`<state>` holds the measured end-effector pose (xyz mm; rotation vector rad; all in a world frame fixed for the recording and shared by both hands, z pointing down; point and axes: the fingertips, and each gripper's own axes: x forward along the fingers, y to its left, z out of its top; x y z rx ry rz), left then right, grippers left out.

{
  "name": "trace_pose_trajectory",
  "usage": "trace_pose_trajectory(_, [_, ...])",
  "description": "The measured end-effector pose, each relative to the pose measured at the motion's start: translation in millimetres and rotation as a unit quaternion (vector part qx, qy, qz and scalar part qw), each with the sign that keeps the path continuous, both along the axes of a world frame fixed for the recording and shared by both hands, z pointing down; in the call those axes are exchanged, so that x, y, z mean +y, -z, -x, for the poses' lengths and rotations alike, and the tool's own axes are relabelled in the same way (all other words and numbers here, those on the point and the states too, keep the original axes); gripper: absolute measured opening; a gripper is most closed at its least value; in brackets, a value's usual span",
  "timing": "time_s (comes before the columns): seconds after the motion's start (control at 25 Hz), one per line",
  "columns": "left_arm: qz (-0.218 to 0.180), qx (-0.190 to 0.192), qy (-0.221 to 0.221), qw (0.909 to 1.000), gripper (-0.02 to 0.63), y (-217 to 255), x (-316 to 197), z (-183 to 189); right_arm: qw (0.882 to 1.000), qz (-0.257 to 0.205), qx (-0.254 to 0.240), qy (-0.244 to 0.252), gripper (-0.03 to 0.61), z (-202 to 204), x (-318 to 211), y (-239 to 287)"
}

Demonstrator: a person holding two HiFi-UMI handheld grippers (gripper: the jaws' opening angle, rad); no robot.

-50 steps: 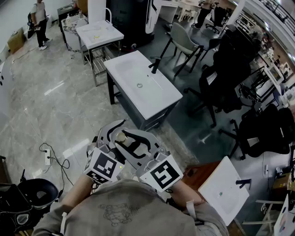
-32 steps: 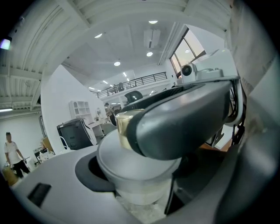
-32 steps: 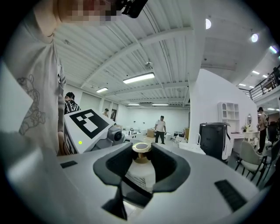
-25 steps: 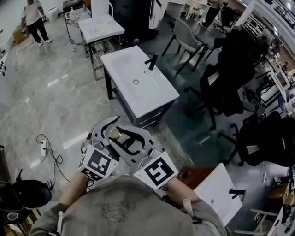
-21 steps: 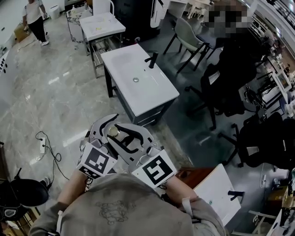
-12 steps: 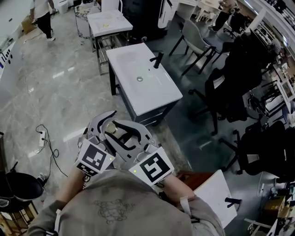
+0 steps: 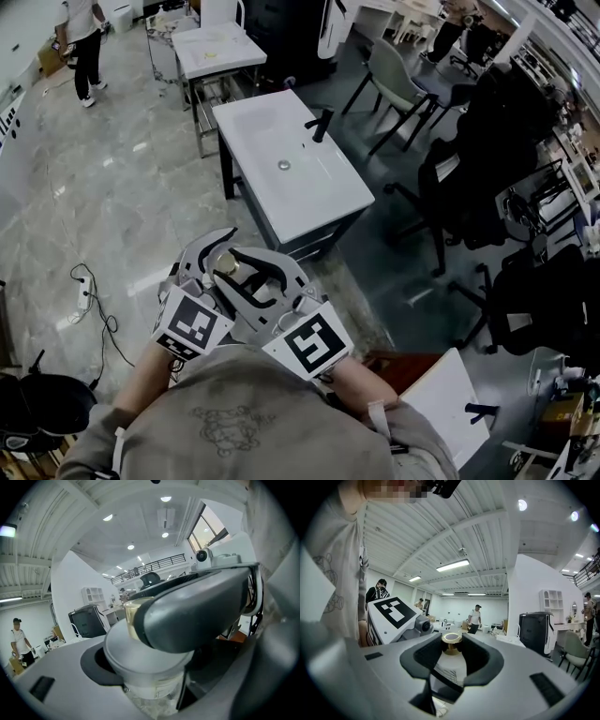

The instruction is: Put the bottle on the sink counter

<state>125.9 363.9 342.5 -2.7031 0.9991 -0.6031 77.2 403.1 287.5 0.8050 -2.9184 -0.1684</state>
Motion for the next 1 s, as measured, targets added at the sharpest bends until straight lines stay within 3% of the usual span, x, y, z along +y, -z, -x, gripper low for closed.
trace_pose_trajectory(0.48, [0.013,0.007,-0.011,0.9998,0.336,-9,-88,49,1.0,0.018,0.013,-0.011,0.135,51,-90,-10])
trace_pose_trajectory(1.0, [0.052,0.01,-0.034,0.9981,0.336,-25,-237,123,0.997,0.06,0.023,-0.037,0.137,128,-247,-24])
